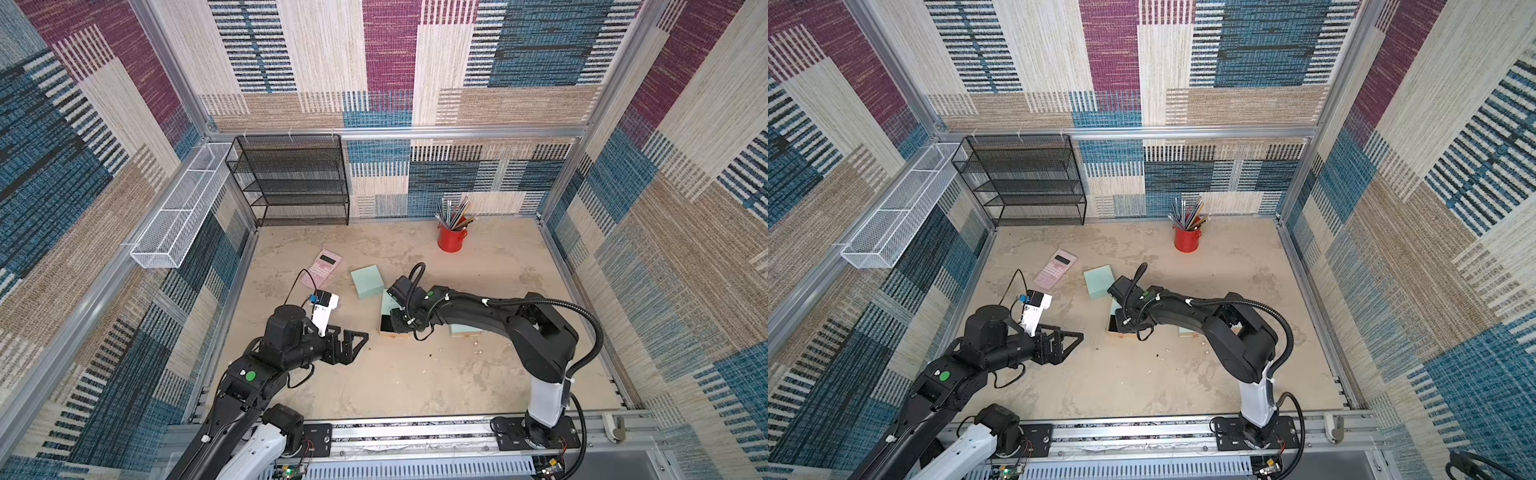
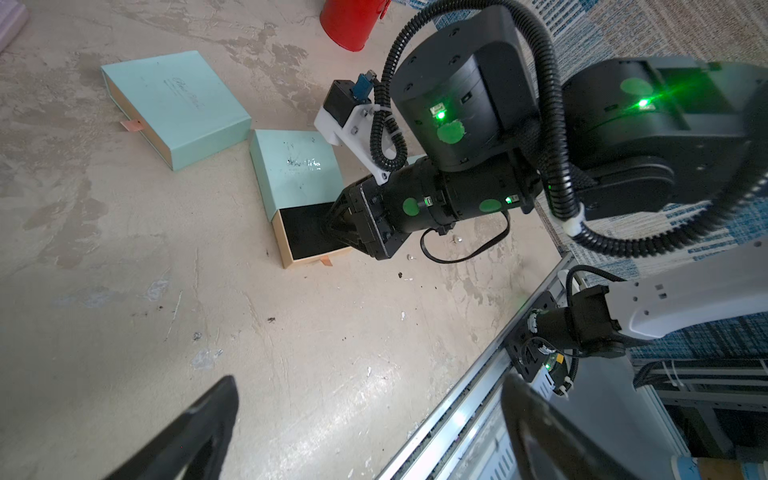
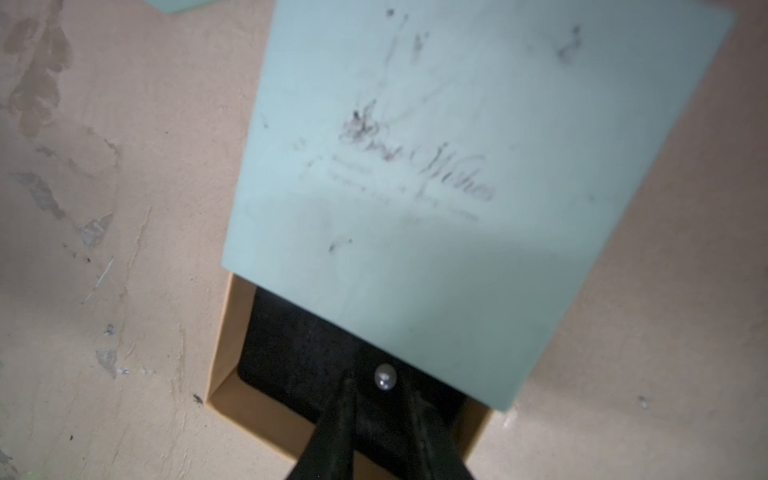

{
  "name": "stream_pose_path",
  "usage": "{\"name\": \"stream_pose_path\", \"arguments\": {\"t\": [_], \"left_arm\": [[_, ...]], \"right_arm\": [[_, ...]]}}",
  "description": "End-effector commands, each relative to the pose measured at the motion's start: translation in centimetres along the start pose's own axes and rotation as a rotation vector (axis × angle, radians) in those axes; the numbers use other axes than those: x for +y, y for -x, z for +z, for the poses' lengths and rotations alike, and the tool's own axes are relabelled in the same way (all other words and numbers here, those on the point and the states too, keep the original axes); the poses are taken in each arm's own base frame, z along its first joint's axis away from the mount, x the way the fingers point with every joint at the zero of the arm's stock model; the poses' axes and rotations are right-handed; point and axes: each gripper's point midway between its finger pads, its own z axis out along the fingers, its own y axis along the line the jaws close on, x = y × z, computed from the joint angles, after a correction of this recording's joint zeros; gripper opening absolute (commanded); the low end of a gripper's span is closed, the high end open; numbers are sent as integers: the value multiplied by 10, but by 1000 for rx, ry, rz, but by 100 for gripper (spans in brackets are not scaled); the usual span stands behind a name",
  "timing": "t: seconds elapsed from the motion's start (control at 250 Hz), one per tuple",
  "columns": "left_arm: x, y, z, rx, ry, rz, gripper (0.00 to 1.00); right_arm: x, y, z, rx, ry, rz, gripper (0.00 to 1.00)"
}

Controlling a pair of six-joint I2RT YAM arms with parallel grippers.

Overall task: Take out the earrings from the drawer-style jewelry box
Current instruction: Pick up the earring from the drawer.

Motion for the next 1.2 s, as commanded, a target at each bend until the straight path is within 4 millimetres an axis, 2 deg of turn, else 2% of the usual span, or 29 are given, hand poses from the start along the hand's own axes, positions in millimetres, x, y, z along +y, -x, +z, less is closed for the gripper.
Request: {"name": "stream_pose_path", "arguments": {"t": [0.0, 0.436, 1.196], "left_arm": [[-4, 5, 0, -18, -23, 11, 99], [-5, 4, 2, -12, -31, 8, 99], [-5, 4, 1, -16, -32, 10, 99]], "right_arm": [[-2, 4, 2, -15, -20, -7, 23], [0, 7, 2, -32, -13, -3, 15], [11, 14, -12, -59, 48, 5, 12]]}}
